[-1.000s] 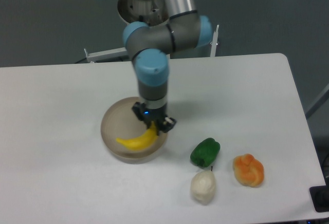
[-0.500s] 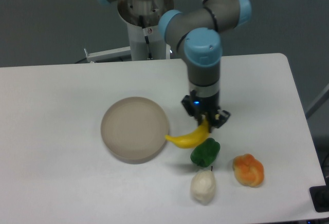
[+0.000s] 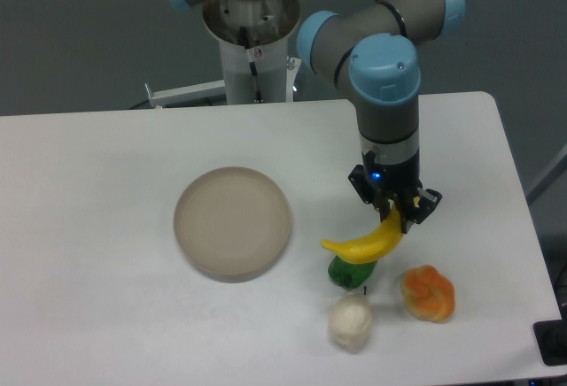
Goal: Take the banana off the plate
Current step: 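Lift the banana off the plate and carry it toward the green pepper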
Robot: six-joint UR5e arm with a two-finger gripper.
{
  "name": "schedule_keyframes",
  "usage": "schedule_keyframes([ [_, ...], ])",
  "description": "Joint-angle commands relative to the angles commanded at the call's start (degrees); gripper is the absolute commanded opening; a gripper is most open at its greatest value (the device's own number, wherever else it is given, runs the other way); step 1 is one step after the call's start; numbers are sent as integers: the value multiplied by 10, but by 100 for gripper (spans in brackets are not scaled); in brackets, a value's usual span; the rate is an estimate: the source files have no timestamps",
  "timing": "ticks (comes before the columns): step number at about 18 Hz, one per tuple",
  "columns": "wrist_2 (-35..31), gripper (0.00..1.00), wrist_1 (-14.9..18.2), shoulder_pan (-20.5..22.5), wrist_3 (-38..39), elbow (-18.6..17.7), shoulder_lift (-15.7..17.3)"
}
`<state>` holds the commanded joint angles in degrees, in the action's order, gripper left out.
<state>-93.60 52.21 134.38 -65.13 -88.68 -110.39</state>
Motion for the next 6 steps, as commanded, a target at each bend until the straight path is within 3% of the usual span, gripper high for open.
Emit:
schedule_keyframes([
  [6, -1, 24, -1, 4, 0, 6, -5],
])
